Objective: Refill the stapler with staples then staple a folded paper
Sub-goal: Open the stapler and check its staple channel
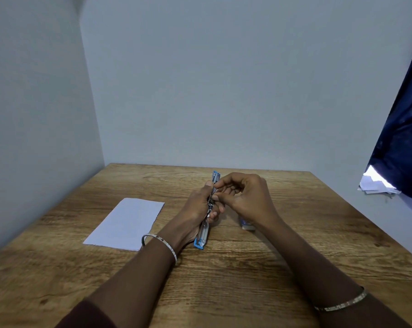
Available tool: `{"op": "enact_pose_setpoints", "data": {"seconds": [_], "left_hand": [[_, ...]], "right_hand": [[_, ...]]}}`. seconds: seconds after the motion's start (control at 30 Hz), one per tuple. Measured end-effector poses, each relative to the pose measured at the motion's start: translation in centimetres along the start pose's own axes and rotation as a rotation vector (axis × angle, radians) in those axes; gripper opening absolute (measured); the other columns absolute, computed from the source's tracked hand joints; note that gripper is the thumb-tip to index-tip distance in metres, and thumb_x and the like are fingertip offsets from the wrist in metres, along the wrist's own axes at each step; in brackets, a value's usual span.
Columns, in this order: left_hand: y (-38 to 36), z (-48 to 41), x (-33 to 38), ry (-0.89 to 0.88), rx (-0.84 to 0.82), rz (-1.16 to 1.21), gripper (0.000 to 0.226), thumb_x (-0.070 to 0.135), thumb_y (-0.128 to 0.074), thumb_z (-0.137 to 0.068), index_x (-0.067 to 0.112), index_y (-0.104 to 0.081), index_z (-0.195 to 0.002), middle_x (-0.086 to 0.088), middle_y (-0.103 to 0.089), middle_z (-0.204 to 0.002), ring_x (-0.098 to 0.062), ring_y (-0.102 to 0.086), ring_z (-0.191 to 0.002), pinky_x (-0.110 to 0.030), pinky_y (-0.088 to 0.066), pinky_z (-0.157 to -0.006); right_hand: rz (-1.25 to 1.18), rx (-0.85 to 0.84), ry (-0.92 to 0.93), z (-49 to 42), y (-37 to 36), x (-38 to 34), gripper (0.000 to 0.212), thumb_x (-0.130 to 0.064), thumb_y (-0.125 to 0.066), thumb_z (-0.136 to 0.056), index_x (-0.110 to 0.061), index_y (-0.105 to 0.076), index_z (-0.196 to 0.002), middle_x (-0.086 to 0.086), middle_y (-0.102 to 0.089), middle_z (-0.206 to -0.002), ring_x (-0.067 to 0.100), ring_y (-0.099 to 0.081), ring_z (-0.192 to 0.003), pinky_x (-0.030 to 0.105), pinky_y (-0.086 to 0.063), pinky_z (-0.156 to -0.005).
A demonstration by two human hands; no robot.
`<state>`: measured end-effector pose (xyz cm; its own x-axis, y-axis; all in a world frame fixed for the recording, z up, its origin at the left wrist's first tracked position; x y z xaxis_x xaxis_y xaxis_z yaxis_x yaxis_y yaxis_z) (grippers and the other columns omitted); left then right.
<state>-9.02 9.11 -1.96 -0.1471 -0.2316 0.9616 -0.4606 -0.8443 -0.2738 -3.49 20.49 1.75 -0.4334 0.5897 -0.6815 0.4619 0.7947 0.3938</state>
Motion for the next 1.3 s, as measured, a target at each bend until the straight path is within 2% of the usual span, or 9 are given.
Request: {"op": "enact_pose_setpoints", "data": {"seconds": [0.27,0.33,0.43,0.53,0.67,0.8,1.03,1.1,1.3], "left_hand": [[0.1,0.1,0.1,-0.011,0.012,-0.023,0.056,0.034,-0.029,-0.111,0.002,-0.058,-0.076,-0.007,-0.056,-0.043,-0.008,-0.040,-0.026,-0.012,-0.029,-0.031],[0.1,0.2,0.1,-0.001,0.000,-0.018,0.055,0.032,-0.028,-0.111,0.001,-0.057,-0.075,-0.007,-0.056,-0.043,-0.008,-0.037,-0.026,-0.011,-0.028,-0.031],[0.1,0.3,0.2,0.018,0.003,-0.019,0.049,0.031,-0.030,-0.111,0.003,-0.056,-0.079,-0.007,-0.056,-0.043,-0.007,-0.035,-0.026,-0.010,-0.026,-0.031],[0.0,0.3,0.2,0.028,-0.004,-0.024,0.045,0.034,-0.029,-0.111,0.006,-0.050,-0.082,-0.006,-0.056,-0.043,-0.007,-0.034,-0.026,-0.011,-0.024,-0.030],[-0.2,0.4,0.1,0.008,-0.061,-0.061,0.047,0.037,-0.029,-0.110,0.004,-0.052,-0.086,-0.003,-0.054,-0.038,-0.006,-0.035,-0.024,-0.010,-0.026,-0.030],[-0.2,0.4,0.0,-0.079,-0.107,-0.111,0.043,0.040,-0.032,-0.109,0.005,-0.055,-0.100,-0.005,-0.058,-0.045,-0.009,-0.039,-0.027,-0.011,-0.030,-0.033],[0.1,0.1,-0.1,-0.203,-0.200,-0.218,0.042,0.046,-0.038,-0.106,0.009,-0.055,-0.097,-0.011,-0.061,-0.054,-0.013,-0.043,-0.028,-0.016,-0.035,-0.037],[0.2,0.0,-0.1,-0.209,-0.213,-0.235,0.043,0.047,-0.039,-0.106,0.008,-0.056,-0.102,-0.012,-0.061,-0.055,-0.014,-0.045,-0.030,-0.017,-0.036,-0.037],[0.4,-0.2,-0.2,-0.206,-0.190,-0.234,0.048,0.045,-0.037,-0.107,0.001,-0.055,-0.115,-0.013,-0.061,-0.056,-0.015,-0.046,-0.030,-0.017,-0.038,-0.038]], "right_hand": [[0.027,-0.029,0.054,-0.1,-0.2,0.4,0.025,-0.003,-0.089,-0.069,-0.020,-0.078,-0.084,-0.012,-0.073,-0.068,-0.005,-0.068,-0.062,0.008,-0.050,-0.063],[-0.060,-0.047,0.006,-0.3,-0.1,0.9,0.023,-0.005,-0.089,-0.071,-0.021,-0.079,-0.083,-0.005,-0.076,-0.070,-0.001,-0.070,-0.065,0.013,-0.053,-0.065],[-0.305,-0.043,-0.140,-0.7,0.2,2.0,0.008,-0.015,-0.081,-0.083,-0.014,-0.080,-0.091,0.008,-0.079,-0.080,0.016,-0.073,-0.074,0.027,-0.059,-0.071],[-0.379,0.048,-0.237,-0.8,0.7,3.2,0.008,-0.018,-0.074,-0.091,-0.011,-0.077,-0.094,0.012,-0.078,-0.080,0.016,-0.071,-0.068,0.029,-0.057,-0.065],[-0.320,0.047,-0.253,-0.8,0.5,3.7,0.012,-0.017,-0.086,-0.078,-0.013,-0.077,-0.086,0.009,-0.072,-0.071,0.012,-0.065,-0.060,0.022,-0.052,-0.056],[-0.407,-0.001,-0.283,-1.0,0.1,3.9,0.015,-0.005,-0.084,-0.077,-0.014,-0.074,-0.083,0.009,-0.071,-0.073,0.014,-0.066,-0.062,0.022,-0.052,-0.057],[-0.570,-0.045,-0.427,-1.0,0.8,4.0,0.021,0.003,-0.087,-0.070,-0.007,-0.072,-0.079,0.018,-0.068,-0.072,0.020,-0.065,-0.059,0.025,-0.055,-0.054],[-0.543,-0.044,-0.415,-0.9,0.8,3.8,0.021,0.004,-0.086,-0.070,-0.005,-0.070,-0.080,0.021,-0.067,-0.073,0.020,-0.064,-0.056,0.025,-0.055,-0.053],[-0.474,-0.013,-0.354,-1.2,0.9,3.5,0.025,0.001,-0.087,-0.068,-0.012,-0.070,-0.080,0.010,-0.069,-0.067,0.015,-0.066,-0.058,0.023,-0.054,-0.054]]}}
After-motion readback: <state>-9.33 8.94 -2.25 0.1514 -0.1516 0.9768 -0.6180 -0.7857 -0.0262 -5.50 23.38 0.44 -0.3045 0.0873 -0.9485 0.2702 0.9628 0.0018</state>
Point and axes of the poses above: each hand's wrist, its own z-axis away from the middle knuckle, its own y-axis out of the back of the hand, x = y × z, the point moved 3 cm from there along -z, towards the middle knuckle
